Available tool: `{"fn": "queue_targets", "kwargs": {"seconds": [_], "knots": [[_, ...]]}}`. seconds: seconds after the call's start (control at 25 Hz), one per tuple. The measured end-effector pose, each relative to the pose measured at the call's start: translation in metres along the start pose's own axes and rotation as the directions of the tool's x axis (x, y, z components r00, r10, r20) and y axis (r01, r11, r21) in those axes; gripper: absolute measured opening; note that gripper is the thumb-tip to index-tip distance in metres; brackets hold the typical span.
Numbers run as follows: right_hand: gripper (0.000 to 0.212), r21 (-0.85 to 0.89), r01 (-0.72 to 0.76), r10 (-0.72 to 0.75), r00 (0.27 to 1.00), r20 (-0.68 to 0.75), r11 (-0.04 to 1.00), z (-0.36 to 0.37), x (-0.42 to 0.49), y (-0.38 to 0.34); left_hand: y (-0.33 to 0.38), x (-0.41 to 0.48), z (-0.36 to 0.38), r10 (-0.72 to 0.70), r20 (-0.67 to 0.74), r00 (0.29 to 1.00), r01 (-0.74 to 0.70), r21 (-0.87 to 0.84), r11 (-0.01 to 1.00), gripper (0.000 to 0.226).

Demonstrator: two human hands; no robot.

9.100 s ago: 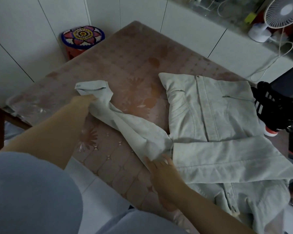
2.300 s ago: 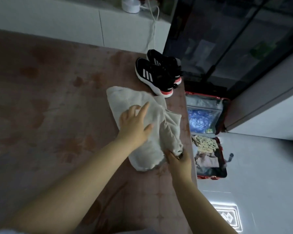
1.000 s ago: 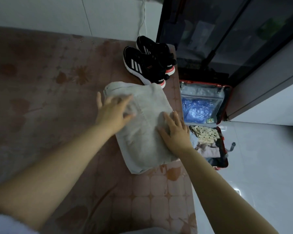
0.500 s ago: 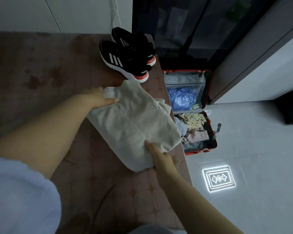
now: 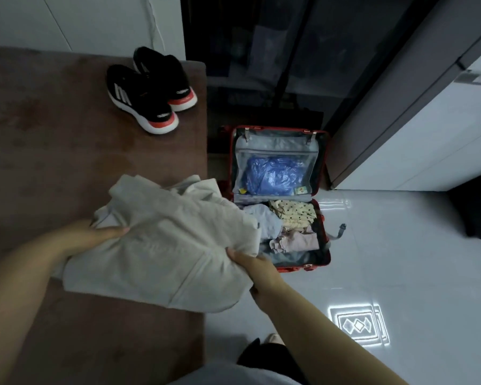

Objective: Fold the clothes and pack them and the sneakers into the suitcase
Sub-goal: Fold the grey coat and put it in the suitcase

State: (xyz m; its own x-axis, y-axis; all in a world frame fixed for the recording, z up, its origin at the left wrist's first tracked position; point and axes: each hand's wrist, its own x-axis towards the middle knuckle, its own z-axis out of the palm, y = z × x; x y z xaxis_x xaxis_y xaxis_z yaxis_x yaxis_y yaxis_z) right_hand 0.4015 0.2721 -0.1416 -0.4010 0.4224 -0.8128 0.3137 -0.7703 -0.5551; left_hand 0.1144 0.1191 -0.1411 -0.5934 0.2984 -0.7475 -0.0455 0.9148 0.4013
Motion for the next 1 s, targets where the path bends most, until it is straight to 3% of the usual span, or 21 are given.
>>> {"fn": "queue_targets", "kwargs": {"seconds": [0.08,0.16,0.24,0.48,0.6,0.76,0.88,0.96,1.0], "knots": [[0.029,-0.005,-0.027,0.027,0.998,0.06,1.0,-0.06,-0.003,-0.013,0.032,-0.053,0.056,0.0,-0.032,0.999,-0.003,-0.078,0.997,0.065],[0.011,0.029,-0.015,0.013,0.998,0.057,0.999,-0.127,-0.007,-0.031,0.063,-0.083,0.113,0.061,-0.067,0.996,-0.068,-0.095,0.993,0.075],[0.008,0.065,0.015,-0.016,1.0,0.008,0.998,-0.191,-0.009,-0.052,0.095,-0.109,0.169,0.057,-0.09,0.994,-0.061,-0.045,0.997,0.077],[0.066,0.026,-0.057,0.058,0.997,-0.057,0.998,-0.288,0.037,-0.08,0.159,-0.089,0.256,0.081,-0.055,0.995,-0.084,-0.049,0.995,0.057],[0.049,0.069,-0.124,0.13,0.987,-0.093,0.99,-0.305,0.068,-0.085,0.171,-0.054,0.277,0.03,-0.001,1.0,-0.03,-0.04,0.999,0.056],[0.04,-0.011,-0.173,0.174,0.985,0.013,0.985,-0.322,0.105,-0.099,0.178,0.0,0.308,-0.049,0.085,0.995,0.052,-0.036,0.998,0.059],[0.066,-0.209,-0.221,0.225,0.974,-0.006,0.953,-0.329,0.161,-0.106,0.183,0.056,0.333,-0.07,0.101,0.992,0.075,-0.039,0.996,0.052],[0.085,-0.32,-0.195,0.166,0.979,-0.117,0.927,-0.33,0.224,-0.099,0.185,0.11,0.355,-0.09,0.084,0.992,0.094,-0.04,0.995,0.066],[0.084,-0.377,-0.191,0.141,0.978,-0.156,0.906,-0.329,0.26,-0.095,0.183,0.141,0.369,-0.114,0.07,0.991,0.117,-0.032,0.993,0.076]]}}
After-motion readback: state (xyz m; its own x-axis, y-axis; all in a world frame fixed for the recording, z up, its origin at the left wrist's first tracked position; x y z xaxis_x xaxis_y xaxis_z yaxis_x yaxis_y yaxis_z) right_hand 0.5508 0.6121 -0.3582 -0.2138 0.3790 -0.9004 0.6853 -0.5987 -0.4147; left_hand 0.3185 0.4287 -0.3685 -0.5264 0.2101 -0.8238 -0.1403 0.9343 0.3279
